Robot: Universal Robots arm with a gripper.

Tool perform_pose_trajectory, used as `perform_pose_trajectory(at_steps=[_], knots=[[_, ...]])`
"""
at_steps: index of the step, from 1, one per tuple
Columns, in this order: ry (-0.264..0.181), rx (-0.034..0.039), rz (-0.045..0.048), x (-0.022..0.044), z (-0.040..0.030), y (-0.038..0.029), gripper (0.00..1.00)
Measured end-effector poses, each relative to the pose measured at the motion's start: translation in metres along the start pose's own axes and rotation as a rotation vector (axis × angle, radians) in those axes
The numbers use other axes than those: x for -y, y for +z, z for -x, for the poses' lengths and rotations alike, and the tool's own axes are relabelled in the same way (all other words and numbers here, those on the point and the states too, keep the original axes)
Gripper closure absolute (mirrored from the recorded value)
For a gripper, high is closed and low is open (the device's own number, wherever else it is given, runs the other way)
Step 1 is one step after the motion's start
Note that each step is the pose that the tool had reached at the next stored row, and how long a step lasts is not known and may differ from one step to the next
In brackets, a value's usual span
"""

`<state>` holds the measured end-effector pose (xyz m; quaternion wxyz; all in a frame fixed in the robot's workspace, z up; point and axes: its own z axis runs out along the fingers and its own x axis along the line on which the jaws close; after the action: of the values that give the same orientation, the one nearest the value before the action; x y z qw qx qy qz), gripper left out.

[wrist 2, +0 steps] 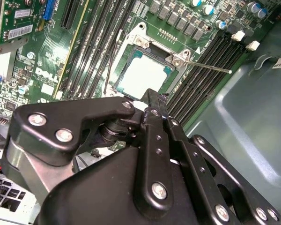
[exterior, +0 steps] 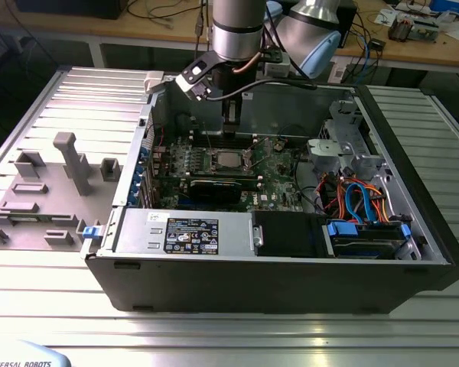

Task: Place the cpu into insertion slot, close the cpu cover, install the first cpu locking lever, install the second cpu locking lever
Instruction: 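Close the cpu cover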

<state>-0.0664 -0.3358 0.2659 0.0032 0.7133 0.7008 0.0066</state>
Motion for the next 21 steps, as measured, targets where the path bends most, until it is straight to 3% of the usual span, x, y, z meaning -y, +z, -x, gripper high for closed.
perform_pose_trajectory(at_steps=[12, 18, 21], knots=[[0.0, 0.0002, 0.0, -0.001, -0.0001, -0.0011, 0.89], [0.0, 0.0078, 0.0001, -0.0011, -0.0006, -0.0077, 0.89], [0.0, 0.0082, 0.0003, -0.0012, -0.0007, -0.0081, 0.89]])
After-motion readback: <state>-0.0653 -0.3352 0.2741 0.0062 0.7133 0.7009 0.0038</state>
